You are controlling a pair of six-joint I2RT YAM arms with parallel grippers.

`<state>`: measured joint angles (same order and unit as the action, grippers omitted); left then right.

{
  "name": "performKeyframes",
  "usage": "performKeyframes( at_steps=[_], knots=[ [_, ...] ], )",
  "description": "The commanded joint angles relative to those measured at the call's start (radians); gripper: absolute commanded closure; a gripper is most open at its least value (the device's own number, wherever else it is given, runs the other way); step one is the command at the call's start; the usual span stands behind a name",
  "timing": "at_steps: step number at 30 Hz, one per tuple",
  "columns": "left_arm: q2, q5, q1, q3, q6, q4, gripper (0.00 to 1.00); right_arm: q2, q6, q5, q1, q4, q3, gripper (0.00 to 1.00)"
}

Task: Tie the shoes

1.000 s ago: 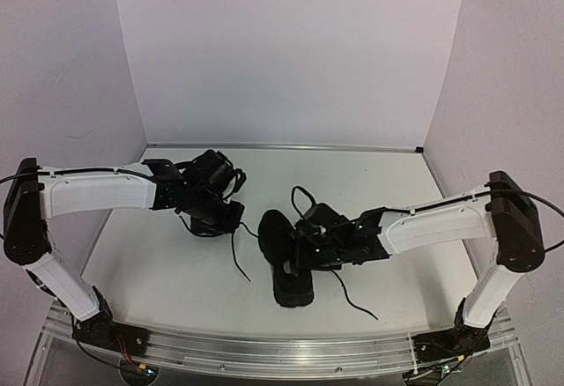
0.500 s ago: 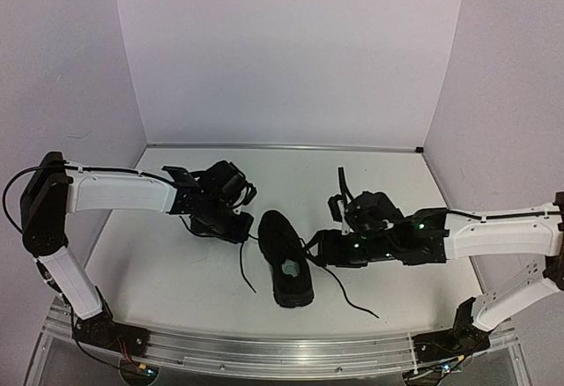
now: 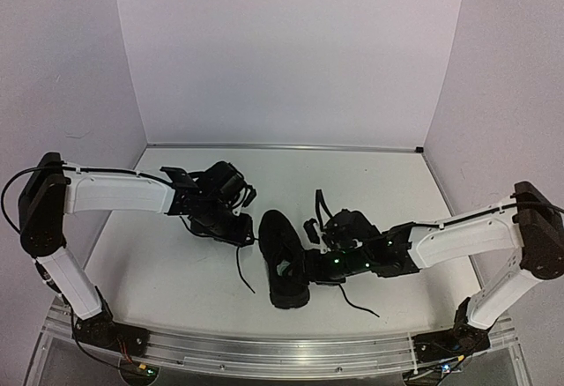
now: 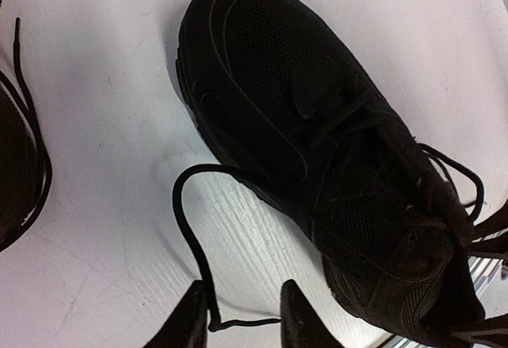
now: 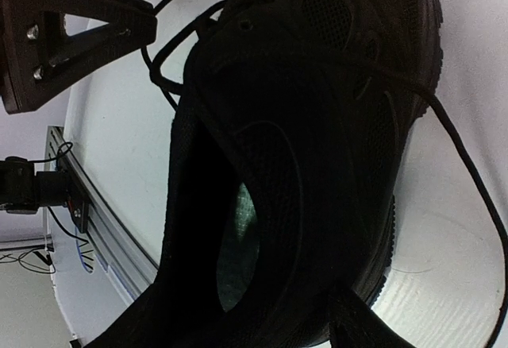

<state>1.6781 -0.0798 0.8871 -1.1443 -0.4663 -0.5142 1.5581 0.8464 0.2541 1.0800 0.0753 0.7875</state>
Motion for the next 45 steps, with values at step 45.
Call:
performKeyframes(
  at_steps=[45],
  knots=[
    [-0.184,0.164,0.203,0.379,-0.271,-0.006,0.45,-0.094,-0.200,-0.313,0.070,-0.597,-0.082,0.45]
  ],
)
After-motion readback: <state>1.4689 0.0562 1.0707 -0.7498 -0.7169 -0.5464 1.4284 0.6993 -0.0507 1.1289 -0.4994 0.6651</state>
